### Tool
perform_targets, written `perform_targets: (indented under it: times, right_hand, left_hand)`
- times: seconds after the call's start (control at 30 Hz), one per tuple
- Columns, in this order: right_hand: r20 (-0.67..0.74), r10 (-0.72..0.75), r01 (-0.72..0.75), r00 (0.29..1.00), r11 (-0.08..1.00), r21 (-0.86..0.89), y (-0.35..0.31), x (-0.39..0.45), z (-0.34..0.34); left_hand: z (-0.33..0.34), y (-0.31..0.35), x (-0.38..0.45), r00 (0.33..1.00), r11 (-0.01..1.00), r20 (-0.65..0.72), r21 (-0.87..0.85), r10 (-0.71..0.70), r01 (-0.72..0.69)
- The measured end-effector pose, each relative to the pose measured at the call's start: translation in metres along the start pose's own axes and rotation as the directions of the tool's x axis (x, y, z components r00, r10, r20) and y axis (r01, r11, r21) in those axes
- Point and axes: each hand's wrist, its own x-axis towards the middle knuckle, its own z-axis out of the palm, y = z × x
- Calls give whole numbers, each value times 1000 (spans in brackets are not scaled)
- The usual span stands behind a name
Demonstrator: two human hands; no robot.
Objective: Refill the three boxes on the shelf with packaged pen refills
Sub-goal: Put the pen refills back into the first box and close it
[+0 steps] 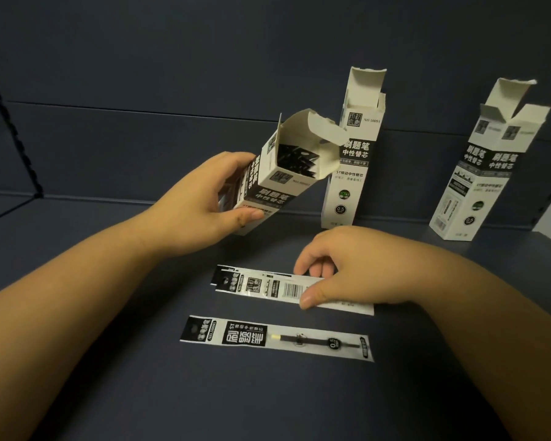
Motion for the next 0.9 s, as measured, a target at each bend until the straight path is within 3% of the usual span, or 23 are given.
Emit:
perform_targets:
  times: [0.67, 0.9]
  right_hand:
    - [-103, -74, 82, 992, 994, 74, 2, -5, -7]
    - [-253, -91, 180, 963, 916, 358, 4, -16, -21]
  left_hand:
    - [-1, 1, 0, 1000, 999, 2, -41, -5, 5]
    - [-2, 6, -3, 998, 986, -21, -153, -64, 60]
